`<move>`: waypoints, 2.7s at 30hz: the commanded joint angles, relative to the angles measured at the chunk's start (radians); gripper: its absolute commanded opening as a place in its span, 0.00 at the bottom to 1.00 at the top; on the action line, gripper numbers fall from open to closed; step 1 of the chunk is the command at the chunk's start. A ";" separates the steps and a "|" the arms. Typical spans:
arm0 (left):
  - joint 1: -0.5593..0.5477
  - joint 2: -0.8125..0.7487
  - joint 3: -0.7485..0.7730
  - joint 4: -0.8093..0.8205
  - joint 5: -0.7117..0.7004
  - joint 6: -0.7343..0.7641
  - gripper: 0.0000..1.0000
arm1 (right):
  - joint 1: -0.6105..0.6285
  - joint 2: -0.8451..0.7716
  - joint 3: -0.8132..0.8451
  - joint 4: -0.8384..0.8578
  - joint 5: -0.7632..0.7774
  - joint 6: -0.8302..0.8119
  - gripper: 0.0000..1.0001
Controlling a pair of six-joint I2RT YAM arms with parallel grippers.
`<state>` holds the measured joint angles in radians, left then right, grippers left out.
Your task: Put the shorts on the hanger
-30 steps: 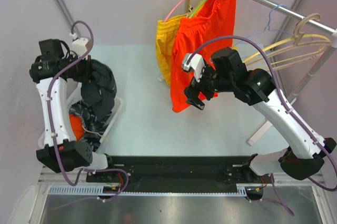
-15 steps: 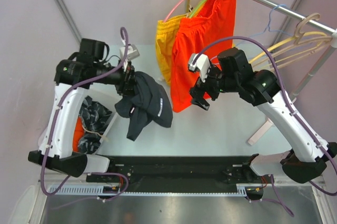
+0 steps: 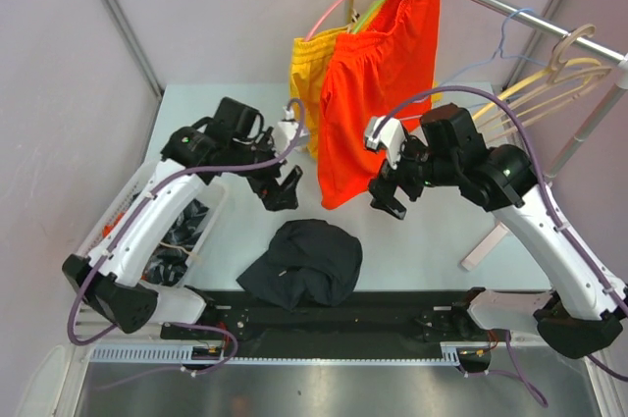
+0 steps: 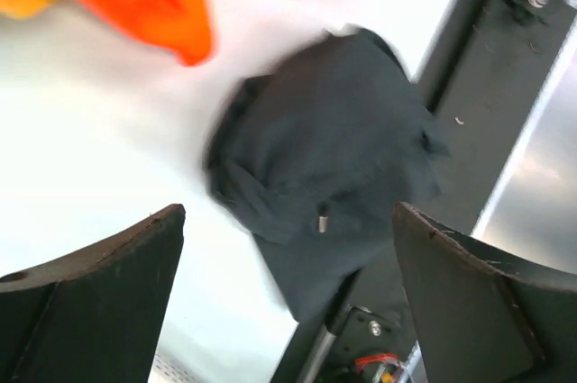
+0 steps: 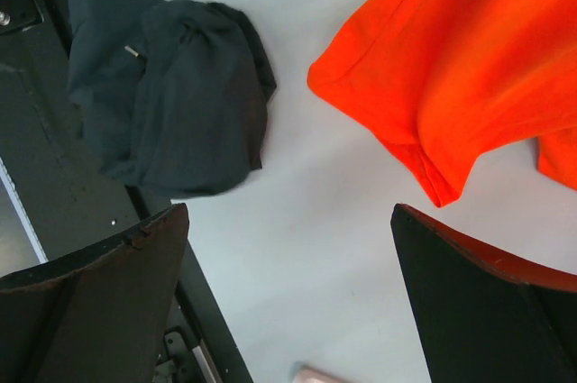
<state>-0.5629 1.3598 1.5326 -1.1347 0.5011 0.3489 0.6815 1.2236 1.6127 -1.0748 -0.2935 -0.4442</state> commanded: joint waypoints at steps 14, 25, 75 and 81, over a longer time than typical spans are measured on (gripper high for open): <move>0.331 -0.481 -0.483 0.245 0.262 0.179 0.98 | 0.199 0.076 -0.157 0.074 0.067 -0.094 1.00; 0.747 -0.488 -0.399 0.293 0.450 -0.004 0.99 | 0.378 0.348 -0.134 0.560 0.059 0.050 0.94; 0.652 -0.507 -0.316 0.404 0.596 0.231 0.98 | 0.142 0.263 0.070 0.865 -0.458 0.214 0.00; 0.580 -0.524 -0.256 0.425 0.608 0.271 0.95 | 0.142 0.252 0.095 0.742 -0.548 0.176 0.00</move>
<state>0.0689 0.8539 1.2144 -0.7639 1.0950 0.5804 0.8219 1.5108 1.6489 -0.2729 -0.7441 -0.2584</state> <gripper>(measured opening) 0.960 0.076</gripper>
